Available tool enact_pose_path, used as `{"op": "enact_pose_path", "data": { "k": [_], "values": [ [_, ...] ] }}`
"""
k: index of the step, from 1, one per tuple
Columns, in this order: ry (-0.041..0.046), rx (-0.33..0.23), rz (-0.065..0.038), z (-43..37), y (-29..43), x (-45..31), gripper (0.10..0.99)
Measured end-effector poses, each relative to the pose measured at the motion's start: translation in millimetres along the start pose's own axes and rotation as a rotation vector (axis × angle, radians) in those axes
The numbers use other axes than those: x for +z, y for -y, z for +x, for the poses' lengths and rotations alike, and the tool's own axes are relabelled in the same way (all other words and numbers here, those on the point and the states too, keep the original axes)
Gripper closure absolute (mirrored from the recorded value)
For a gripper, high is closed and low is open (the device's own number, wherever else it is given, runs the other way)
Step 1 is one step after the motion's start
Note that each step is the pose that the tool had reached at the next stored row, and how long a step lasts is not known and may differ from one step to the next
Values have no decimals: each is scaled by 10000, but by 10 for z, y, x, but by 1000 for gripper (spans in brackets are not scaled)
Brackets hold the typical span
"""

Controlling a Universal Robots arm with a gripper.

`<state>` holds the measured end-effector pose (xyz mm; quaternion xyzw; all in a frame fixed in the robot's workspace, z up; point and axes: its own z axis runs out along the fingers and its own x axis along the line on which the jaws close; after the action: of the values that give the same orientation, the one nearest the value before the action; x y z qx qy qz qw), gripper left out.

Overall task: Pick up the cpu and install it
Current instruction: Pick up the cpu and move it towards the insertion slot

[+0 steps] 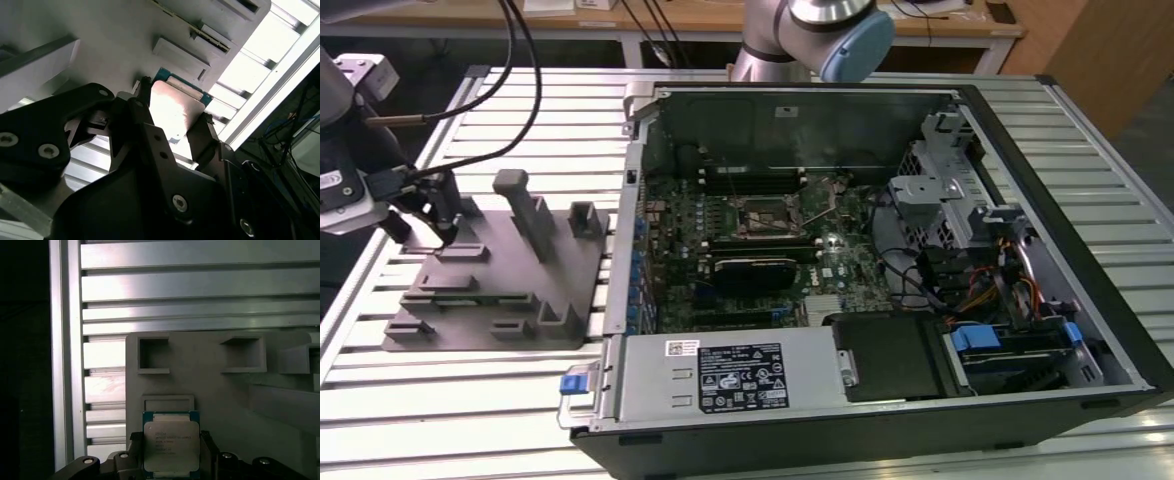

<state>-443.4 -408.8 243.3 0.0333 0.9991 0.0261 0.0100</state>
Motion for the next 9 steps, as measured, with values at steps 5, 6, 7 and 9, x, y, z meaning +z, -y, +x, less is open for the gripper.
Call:
{"op": "enact_pose_path", "data": {
  "k": [5,6,7,9],
  "values": [
    [0,0,0,-1,-4,-69,545],
    [1,1,0,-1,-5,-83,545],
    [1,0,0,-2,-5,-97,545],
    [1,0,-1,-2,-7,-124,545]
  ]
}}
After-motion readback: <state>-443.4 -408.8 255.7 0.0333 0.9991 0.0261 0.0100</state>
